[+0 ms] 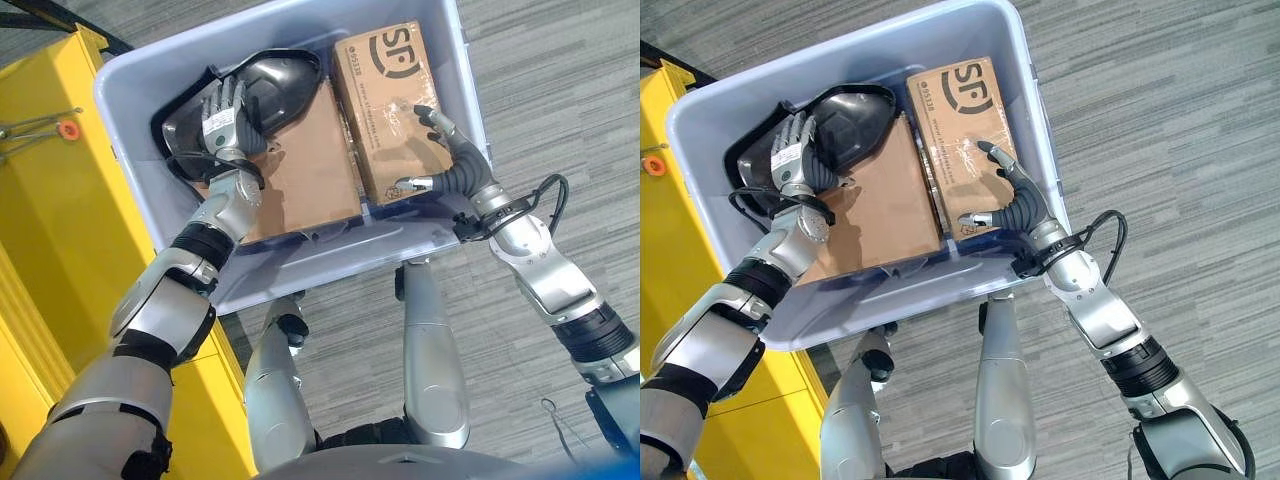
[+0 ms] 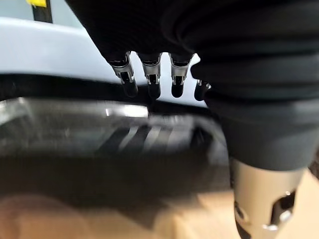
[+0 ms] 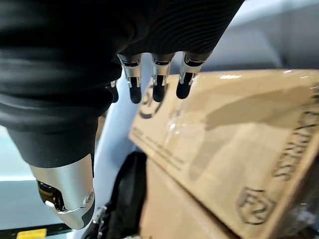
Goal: Move parts from the plastic box to the shelf.
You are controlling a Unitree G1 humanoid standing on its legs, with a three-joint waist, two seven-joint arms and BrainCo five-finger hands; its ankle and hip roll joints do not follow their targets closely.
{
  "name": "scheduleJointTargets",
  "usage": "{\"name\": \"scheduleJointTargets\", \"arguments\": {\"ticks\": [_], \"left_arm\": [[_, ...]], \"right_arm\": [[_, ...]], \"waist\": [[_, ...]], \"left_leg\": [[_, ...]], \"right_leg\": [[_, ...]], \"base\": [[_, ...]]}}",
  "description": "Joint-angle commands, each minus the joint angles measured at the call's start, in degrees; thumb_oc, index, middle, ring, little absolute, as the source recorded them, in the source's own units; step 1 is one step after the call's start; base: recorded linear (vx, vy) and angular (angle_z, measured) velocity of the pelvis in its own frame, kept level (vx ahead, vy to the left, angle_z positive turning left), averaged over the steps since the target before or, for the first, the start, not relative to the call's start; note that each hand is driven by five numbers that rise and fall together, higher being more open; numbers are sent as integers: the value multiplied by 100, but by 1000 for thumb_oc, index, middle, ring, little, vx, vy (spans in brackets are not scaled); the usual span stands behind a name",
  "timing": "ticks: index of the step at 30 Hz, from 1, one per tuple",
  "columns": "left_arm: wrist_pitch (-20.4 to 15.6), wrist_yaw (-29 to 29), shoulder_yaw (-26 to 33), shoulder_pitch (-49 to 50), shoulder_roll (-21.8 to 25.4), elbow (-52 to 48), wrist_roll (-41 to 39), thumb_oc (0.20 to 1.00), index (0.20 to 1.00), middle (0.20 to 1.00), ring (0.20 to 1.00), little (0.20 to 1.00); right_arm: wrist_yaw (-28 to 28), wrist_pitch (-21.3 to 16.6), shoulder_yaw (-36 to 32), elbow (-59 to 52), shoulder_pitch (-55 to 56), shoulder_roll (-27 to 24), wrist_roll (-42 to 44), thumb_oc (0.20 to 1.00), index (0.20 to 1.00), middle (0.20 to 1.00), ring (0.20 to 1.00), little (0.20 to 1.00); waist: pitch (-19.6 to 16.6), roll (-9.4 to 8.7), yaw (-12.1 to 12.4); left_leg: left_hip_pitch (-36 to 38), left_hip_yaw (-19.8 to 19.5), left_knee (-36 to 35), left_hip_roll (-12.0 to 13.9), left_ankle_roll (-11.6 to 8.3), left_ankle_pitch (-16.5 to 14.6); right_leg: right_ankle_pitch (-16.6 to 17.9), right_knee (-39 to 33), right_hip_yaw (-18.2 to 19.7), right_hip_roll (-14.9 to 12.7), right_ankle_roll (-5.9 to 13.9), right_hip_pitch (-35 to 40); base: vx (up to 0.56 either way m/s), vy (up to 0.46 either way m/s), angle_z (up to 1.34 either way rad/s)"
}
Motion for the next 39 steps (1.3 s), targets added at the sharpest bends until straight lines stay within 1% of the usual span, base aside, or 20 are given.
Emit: {"name": "scheduleJointTargets", "arguments": {"ticks": [1, 4, 5, 6, 8, 13, 14, 15, 16, 17, 18, 19, 20, 21, 22, 25, 29, 30, 39], "left_arm": [[214, -2, 103, -44, 248, 403, 30, 1000, 1000, 1000, 1000, 1000], [244, 3, 99, -42, 243, 506, -130, 1000, 1000, 1000, 1000, 1000], [185, 48, 172, -16, 240, 655, -229, 1000, 1000, 1000, 1000, 1000], [299, 55, 188, 108, 200, 684, -414, 1000, 1000, 1000, 1000, 1000], [325, 113, 249, 276, 134, 711, -608, 1000, 1000, 1000, 1000, 1000], [303, 253, 417, 771, -61, 890, -712, 1000, 1000, 1000, 1000, 1000], [290, 210, 471, 844, -96, 945, -668, 1000, 1000, 1000, 1000, 1000], [309, 15, 483, 861, -102, 1025, -621, 1000, 1000, 1000, 1000, 1000], [281, -23, 462, 919, -117, 1132, -685, 1000, 1000, 1000, 1000, 1000], [274, 98, 464, 1018, -186, 1185, -781, 1000, 1000, 1000, 1000, 1000], [150, 109, 534, 1088, -247, 1387, -931, 1000, 1000, 1000, 1000, 1000], [102, 123, 538, 1096, -258, 1440, -945, 1000, 1000, 1000, 1000, 1000], [14, 144, 543, 1107, -276, 1518, -962, 940, 940, 940, 940, 940], [-117, 149, 564, 1097, -290, 1628, -954, 288, 288, 288, 288, 288], [-252, 119, 595, 1091, -285, 1699, -924, 200, 200, 200, 200, 200], [-451, 125, 586, 1118, -277, 1708, -773, 200, 200, 200, 200, 200], [-632, 140, 507, 1163, -291, 1587, -560, 200, 200, 200, 200, 200], [-727, 154, 434, 1185, -334, 1508, -455, 200, 200, 200, 200, 200], [-824, 130, 103, 1652, -616, 1116, 75, 200, 200, 200, 200, 200]], "right_arm": [[-134, -291, -166, 75, -160, 105, 41, 1000, 1000, 1000, 1000, 1000], [-130, -331, -195, 111, -158, 109, 53, 1000, 1000, 1000, 1000, 1000], [-143, -379, -219, 95, -93, 107, 60, 1000, 1000, 1000, 1000, 1000], [-140, -393, -260, 58, 4, 153, 6, 1000, 1000, 1000, 1000, 1000], [-175, -402, -249, 49, 49, 185, -39, 1000, 1000, 1000, 1000, 1000], [-276, -504, -249, 80, 156, 234, -69, 1000, 1000, 1000, 1000, 1000], [-320, -522, -232, 76, 162, 227, -48, 1000, 1000, 1000, 1000, 1000], [-340, -532, -217, 71, 162, 228, -47, 1000, 1000, 1000, 1000, 1000], [-343, -545, -212, 79, 164, 234, -56, 1000, 1000, 1000, 1000, 1000], [-351, -542, -208, 82, 163, 240, -58, 1000, 1000, 1000, 1000, 1000], [-408, -532, -144, 122, 116, 222, -2, 1000, 1000, 1000, 1000, 1000], [-420, -547, -131, 138, 109, 223, 5, 1000, 1000, 1000, 1000, 1000], [-444, -572, -110, 166, 99, 223, 19, 1000, 1000, 1000, 1000, 1000], [-476, -592, -94, 185, 86, 210, 52, 1000, 1000, 1000, 1000, 1000], [-527, -586, -83, 163, 94, 172, 122, 1000, 1000, 1000, 1000, 1000], [-582, -594, -87, 133, 141, 155, 153, 1000, 1000, 1000, 1000, 1000], [-636, -675, -129, 91, 236, 141, 164, 1000, 1000, 1000, 1000, 1000], [-671, -741, -160, 88, 287, 168, 152, 1000, 1000, 1000, 1000, 1000], [-764, -907, -225, 214, 395, 261, 7, 1000, 1000, 1000, 1000, 1000]], "waist": [[-163, -365, 53], [-163, -375, 37], [-163, -384, 28], [-163, -377, 44], [-163, -366, 68], [-163, -363, 142], [-163, -365, 162], [-163, -366, 164], [-163, -375, 167], [-163, -382, 172], [-163, -402, 178], [-163, -407, 178], [-163, -417, 179], [-163, -428, 180], [-163, -446, 184], [-163, -457, 190], [-163, -462, 200], [-163, -460, 207], [-163, -420, 295]], "left_leg": [[-580, -591, 1237, 366, -497, -847], [-658, -595, 1284, 383, -507, -854], [-723, -594, 1317, 379, -511, -864], [-736, -595, 1306, 355, -509, -870], [-738, -594, 1291, 345, -501, -865], [-740, -635, 1268, 316, -490, -867], [-741, -644, 1260, 312, -488, -867], [-738, -648, 1252, 307, -487, -867], [-764, -661, 1269, 316, -487, -858], [-775, -673, 1282, 319, -483, -863], [-767, -677, 1276, 318, -480, -870], [-772, -677, 1276, 322, -479, -866], [-780, -678, 1276, 329, -478, -860], [-793, -685, 1280, 331, -475, -860], [-812, -688, 1286, 331, -472, -854], [-832, -695, 1287, 331, -468, -847], [-811, -685, 1286, 317, -440, -864], [-788, -685, 1275, 306, -430, -869], [-677, -729, 1261, 266, -396, -905]], "right_leg": [[-222, 92, -469, 392, -22, -227], [-221, 98, -462, 410, -35, -289], [-232, 119, -461, 430, -47, -353], [-232, 100, -484, 429, -49, -357], [-240, 102, -503, 416, -49, -355], [-256, 92, -559, 396, -50, -328], [-262, 93, -572, 390, -43, -327], [-266, 93, -576, 392, -42, -325], [-261, 100, -581, 394, -52, -334], [-263, 101, -591, 400, -58, -332], [-281, 102, -600, 415, -51, -325], [-280, 101, -602, 415, -53, -328], [-278, 100, -605, 415, -55, -333], [-278, 104, -607, 422, -61, -342], [-269, 105, -605, 428, -66, -361], [-260, 102, -602, 433, -71, -371], [-266, 107, -603, 426, -66, -353], [-259, 103, -608, 419, -60, -334], [-298, 123, -675, 363, -32, -182]], "base": [[0, -23, -6], [4, -22, -6], [20, -56, -8], [22, -52, -8], [8, -16, -3], [0, 0, 0], [0, 0, 0], [0, 0, 0], [0, 0, 0], [0, 0, 0], [0, 0, 0], [0, 0, 0], [0, 0, 0], [0, 0, 0], [4, -34, -2], [2, -10, -1], [-1, -4, 1], [0, 0, 0], [1, -5, 3]]}}
